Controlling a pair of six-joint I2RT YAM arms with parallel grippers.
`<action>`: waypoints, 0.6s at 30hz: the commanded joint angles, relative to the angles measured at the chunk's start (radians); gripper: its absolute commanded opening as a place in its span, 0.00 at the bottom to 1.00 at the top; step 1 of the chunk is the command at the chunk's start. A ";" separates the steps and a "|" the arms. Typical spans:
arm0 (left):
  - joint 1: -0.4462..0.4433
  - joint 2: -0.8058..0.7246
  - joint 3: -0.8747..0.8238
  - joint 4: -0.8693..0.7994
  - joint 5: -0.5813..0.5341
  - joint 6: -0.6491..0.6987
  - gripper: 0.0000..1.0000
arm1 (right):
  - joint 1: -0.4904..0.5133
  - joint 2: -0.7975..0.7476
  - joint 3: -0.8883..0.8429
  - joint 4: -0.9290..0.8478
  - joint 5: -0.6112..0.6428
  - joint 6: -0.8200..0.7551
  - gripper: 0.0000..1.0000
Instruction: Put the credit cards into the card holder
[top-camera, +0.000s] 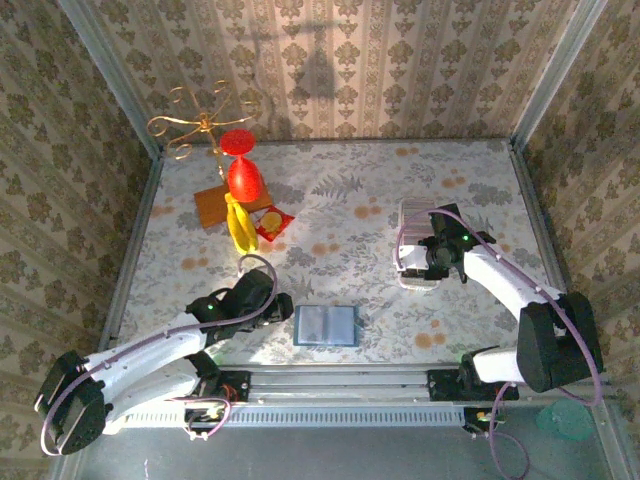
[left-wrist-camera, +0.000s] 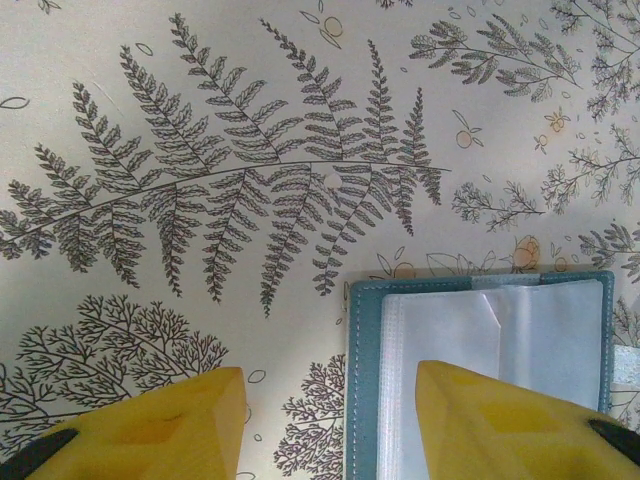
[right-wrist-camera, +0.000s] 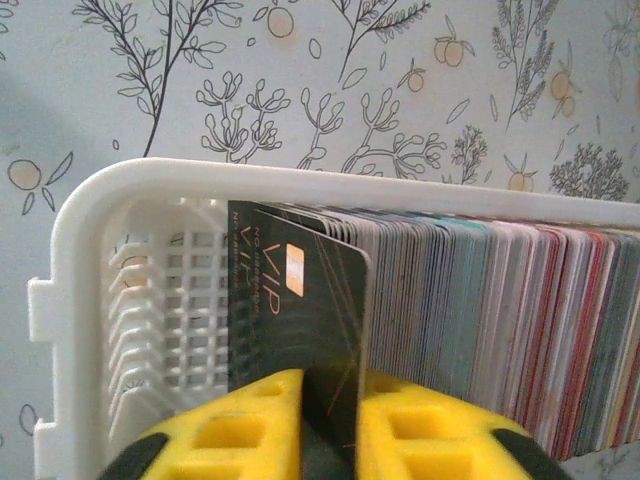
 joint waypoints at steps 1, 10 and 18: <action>-0.010 -0.012 -0.011 0.004 0.017 -0.003 0.48 | 0.004 -0.027 0.037 -0.018 0.026 0.001 0.14; -0.018 -0.006 -0.011 0.005 0.047 0.018 0.55 | 0.009 -0.081 0.041 -0.028 0.033 0.024 0.06; -0.026 0.033 0.006 0.006 0.078 0.042 0.66 | 0.014 -0.137 0.060 -0.126 0.017 0.042 0.06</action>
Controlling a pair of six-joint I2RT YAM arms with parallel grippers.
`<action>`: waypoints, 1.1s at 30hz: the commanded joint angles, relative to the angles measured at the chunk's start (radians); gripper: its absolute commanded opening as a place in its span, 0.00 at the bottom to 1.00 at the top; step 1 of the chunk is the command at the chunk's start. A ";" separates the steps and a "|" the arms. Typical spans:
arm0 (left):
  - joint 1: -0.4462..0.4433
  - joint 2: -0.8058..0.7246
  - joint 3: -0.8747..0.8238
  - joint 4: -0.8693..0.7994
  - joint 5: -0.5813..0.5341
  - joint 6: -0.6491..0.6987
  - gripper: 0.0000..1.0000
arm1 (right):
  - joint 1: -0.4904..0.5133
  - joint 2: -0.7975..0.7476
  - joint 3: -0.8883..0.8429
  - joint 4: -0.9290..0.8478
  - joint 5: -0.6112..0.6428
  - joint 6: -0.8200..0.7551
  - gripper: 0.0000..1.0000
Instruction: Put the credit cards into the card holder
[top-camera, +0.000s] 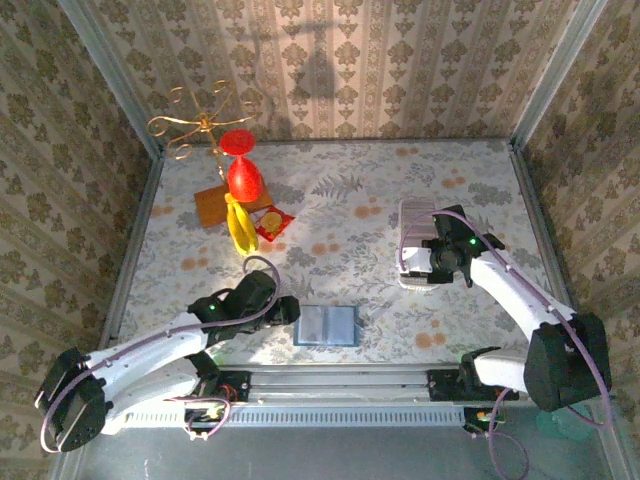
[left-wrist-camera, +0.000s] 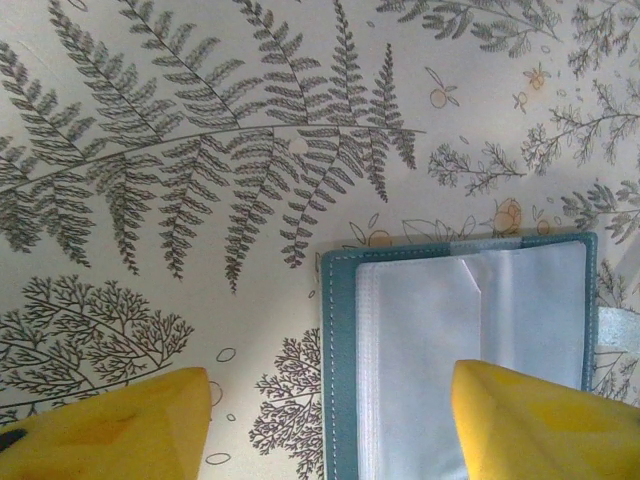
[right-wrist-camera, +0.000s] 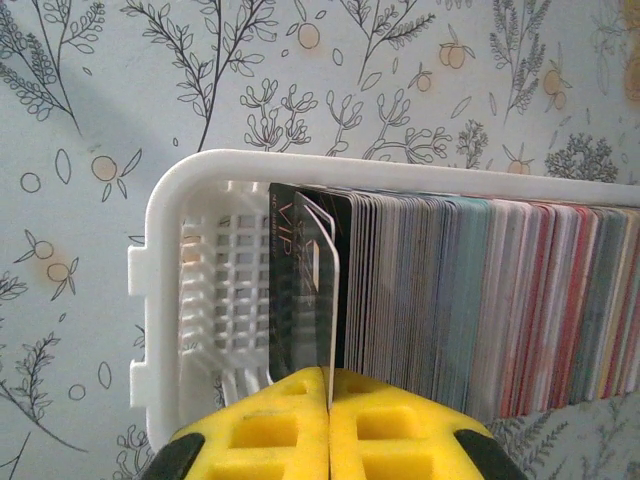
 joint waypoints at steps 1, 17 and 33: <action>-0.011 0.022 0.010 -0.001 0.024 0.026 0.67 | 0.005 -0.037 0.043 -0.017 0.018 0.010 0.06; -0.035 0.019 0.006 0.000 0.018 0.015 0.66 | 0.006 0.031 0.050 0.000 0.056 0.044 0.10; -0.035 0.048 0.014 0.020 0.015 0.014 0.66 | 0.006 0.090 0.087 0.013 0.070 0.041 0.16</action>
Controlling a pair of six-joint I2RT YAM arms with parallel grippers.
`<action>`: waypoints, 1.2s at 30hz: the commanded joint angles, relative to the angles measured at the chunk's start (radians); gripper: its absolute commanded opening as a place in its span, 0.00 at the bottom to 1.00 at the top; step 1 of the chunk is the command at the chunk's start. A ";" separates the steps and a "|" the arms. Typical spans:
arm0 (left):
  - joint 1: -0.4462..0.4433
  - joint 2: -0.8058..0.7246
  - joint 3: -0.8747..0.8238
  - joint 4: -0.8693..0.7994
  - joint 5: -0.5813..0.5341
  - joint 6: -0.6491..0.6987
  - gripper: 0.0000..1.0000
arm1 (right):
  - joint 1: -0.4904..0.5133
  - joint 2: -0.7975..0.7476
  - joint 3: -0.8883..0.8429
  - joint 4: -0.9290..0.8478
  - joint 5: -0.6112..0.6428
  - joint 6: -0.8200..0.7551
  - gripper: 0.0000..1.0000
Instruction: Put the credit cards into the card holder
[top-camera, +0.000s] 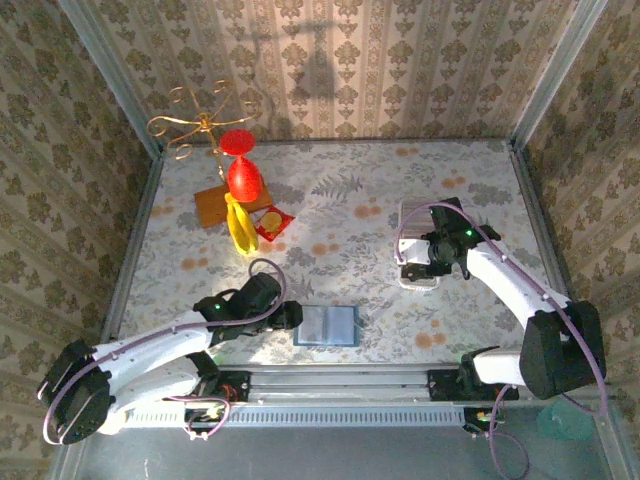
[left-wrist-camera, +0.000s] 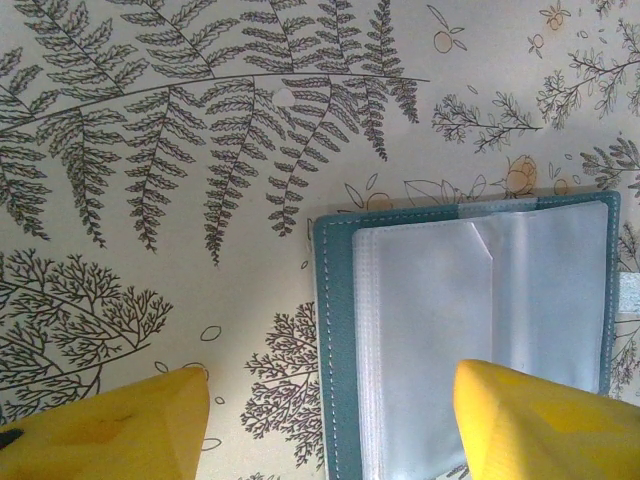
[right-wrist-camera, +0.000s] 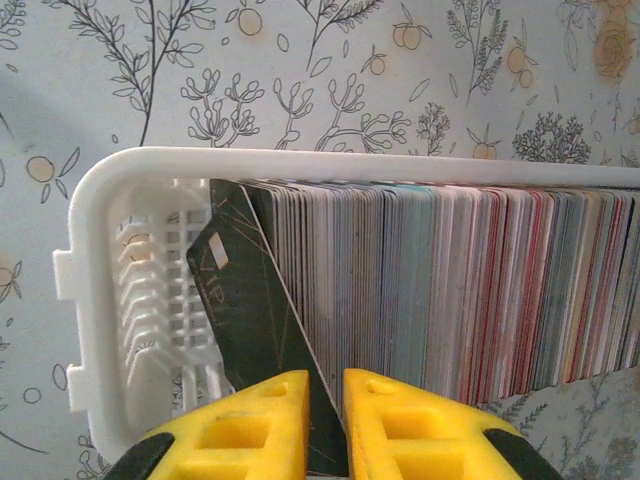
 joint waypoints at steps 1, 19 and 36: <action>-0.009 0.007 0.014 0.016 -0.006 0.005 0.65 | 0.004 0.018 0.029 0.006 0.028 0.008 0.15; -0.009 0.006 0.012 0.017 -0.010 -0.003 0.65 | 0.004 0.076 0.018 0.049 0.120 -0.065 0.57; -0.009 0.003 0.007 0.018 -0.009 0.010 0.64 | 0.002 0.021 -0.009 -0.041 0.146 -0.081 0.16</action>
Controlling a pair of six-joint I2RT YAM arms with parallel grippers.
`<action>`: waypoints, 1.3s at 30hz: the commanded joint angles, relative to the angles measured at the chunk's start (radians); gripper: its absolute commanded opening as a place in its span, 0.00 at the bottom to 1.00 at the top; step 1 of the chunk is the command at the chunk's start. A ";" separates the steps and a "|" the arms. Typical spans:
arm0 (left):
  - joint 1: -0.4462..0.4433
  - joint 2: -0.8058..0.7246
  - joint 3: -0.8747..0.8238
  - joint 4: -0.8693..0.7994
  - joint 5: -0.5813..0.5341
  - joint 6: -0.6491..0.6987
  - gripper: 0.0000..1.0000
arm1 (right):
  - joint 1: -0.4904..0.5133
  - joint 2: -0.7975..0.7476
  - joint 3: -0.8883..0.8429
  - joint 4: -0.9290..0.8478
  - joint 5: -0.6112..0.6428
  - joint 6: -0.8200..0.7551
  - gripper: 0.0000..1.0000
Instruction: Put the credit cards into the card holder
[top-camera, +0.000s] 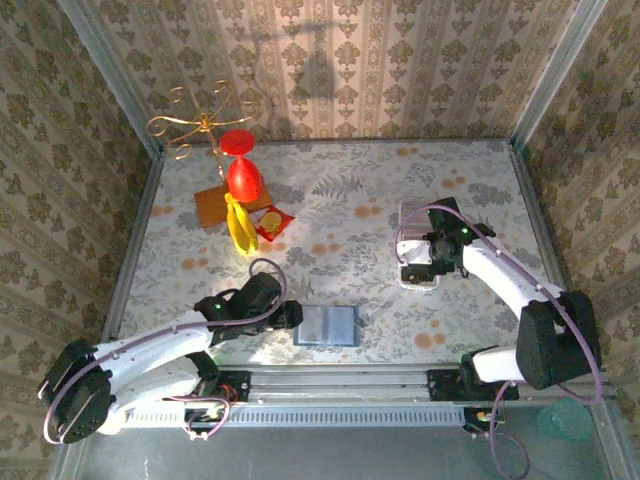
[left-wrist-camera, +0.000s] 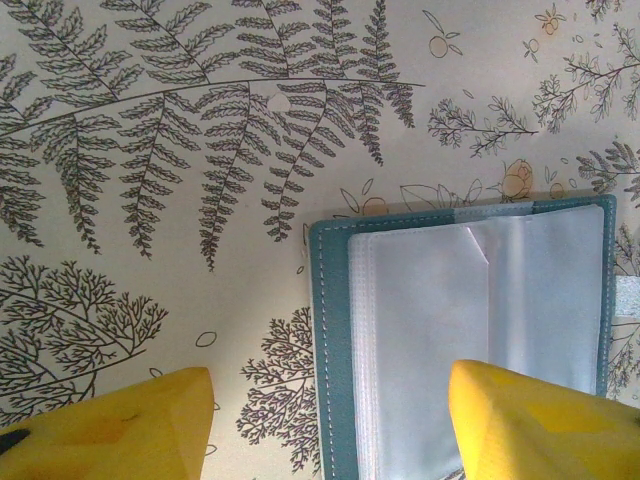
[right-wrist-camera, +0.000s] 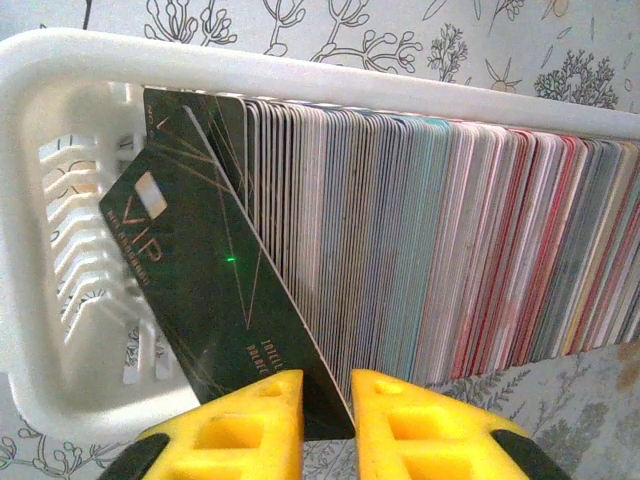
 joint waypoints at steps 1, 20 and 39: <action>-0.009 -0.003 0.007 0.007 -0.008 0.009 0.63 | 0.001 -0.022 -0.007 -0.066 0.025 -0.010 0.18; -0.009 -0.016 0.004 -0.002 -0.016 0.010 0.64 | 0.027 0.075 0.044 -0.014 0.037 0.000 0.74; -0.006 -0.018 0.003 -0.003 -0.018 0.014 0.63 | 0.041 0.084 0.055 -0.040 0.042 0.002 0.20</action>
